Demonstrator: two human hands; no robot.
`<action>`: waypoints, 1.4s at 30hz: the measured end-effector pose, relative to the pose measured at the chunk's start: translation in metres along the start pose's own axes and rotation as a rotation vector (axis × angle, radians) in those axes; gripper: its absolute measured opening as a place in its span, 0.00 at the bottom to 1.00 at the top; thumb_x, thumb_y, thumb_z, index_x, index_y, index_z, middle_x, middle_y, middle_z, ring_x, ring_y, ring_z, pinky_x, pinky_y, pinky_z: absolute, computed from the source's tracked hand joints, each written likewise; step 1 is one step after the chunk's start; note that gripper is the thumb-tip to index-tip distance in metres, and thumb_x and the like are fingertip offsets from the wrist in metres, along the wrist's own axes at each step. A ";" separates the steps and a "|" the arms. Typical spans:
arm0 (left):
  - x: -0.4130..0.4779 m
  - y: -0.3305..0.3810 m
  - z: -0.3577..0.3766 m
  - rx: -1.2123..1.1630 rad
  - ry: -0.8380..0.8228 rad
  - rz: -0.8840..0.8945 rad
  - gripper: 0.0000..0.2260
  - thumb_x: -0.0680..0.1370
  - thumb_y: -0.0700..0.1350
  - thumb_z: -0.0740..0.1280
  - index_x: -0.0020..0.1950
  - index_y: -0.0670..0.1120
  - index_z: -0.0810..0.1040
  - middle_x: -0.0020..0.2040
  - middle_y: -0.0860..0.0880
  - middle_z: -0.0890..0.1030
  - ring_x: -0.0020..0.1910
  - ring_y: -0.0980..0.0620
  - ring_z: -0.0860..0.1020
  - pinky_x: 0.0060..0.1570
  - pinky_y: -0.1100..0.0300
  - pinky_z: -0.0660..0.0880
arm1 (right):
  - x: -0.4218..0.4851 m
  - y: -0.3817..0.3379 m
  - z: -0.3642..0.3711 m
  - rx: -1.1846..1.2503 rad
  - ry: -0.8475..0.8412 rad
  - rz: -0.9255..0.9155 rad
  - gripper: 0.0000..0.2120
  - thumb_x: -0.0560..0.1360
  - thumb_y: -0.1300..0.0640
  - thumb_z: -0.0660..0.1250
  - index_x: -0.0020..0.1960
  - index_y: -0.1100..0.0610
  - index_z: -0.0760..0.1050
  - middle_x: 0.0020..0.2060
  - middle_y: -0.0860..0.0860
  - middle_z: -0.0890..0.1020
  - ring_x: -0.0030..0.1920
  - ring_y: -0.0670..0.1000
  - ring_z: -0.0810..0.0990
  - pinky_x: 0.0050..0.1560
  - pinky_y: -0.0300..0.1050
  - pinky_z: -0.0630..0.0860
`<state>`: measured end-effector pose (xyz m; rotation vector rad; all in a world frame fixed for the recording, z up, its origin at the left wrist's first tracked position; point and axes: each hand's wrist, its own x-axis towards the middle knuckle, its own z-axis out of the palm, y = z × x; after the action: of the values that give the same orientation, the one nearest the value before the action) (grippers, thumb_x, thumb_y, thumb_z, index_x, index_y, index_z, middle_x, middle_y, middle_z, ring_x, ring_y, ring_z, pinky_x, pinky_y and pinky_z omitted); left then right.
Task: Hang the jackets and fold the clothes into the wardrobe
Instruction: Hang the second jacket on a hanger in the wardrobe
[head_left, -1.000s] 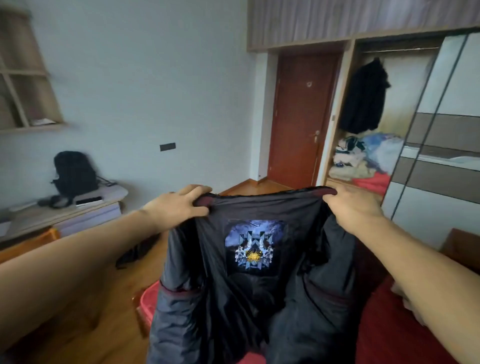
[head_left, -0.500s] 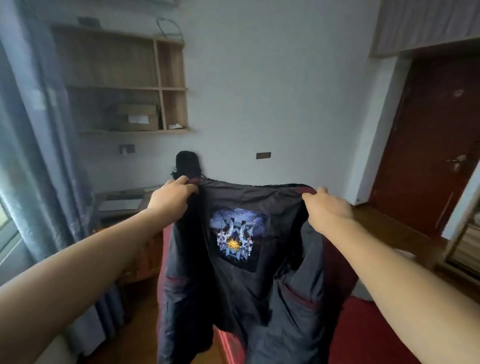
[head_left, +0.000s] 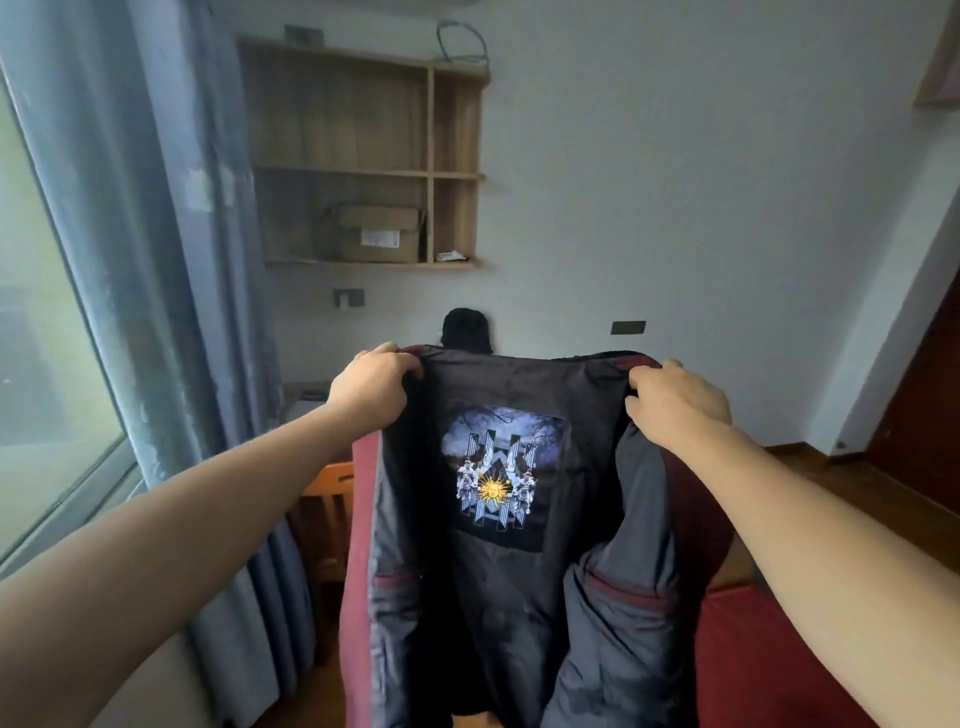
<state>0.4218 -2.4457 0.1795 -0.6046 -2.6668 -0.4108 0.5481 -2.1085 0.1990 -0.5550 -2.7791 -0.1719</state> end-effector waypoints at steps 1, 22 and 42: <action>0.013 -0.013 0.005 -0.014 0.003 0.007 0.25 0.71 0.34 0.57 0.59 0.56 0.81 0.60 0.49 0.76 0.60 0.40 0.75 0.57 0.45 0.77 | 0.016 -0.012 0.005 0.012 0.008 0.006 0.13 0.83 0.49 0.56 0.62 0.50 0.76 0.50 0.53 0.70 0.43 0.57 0.74 0.41 0.47 0.71; 0.263 -0.086 0.092 -0.251 0.095 0.135 0.19 0.68 0.32 0.59 0.47 0.49 0.85 0.51 0.43 0.81 0.51 0.37 0.78 0.53 0.50 0.77 | 0.244 -0.098 0.081 0.047 0.077 0.165 0.13 0.81 0.58 0.61 0.64 0.53 0.77 0.59 0.59 0.74 0.54 0.65 0.79 0.49 0.51 0.73; 0.588 0.012 0.266 -0.136 -0.050 0.403 0.17 0.73 0.37 0.60 0.55 0.52 0.79 0.53 0.45 0.77 0.61 0.41 0.72 0.56 0.46 0.76 | 0.492 0.018 0.178 -0.028 0.055 0.313 0.17 0.80 0.60 0.60 0.69 0.55 0.72 0.58 0.59 0.71 0.49 0.63 0.78 0.41 0.50 0.73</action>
<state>-0.1429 -2.1332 0.1909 -1.1782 -2.4875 -0.4650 0.0743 -1.8863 0.1858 -0.9655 -2.5986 -0.1539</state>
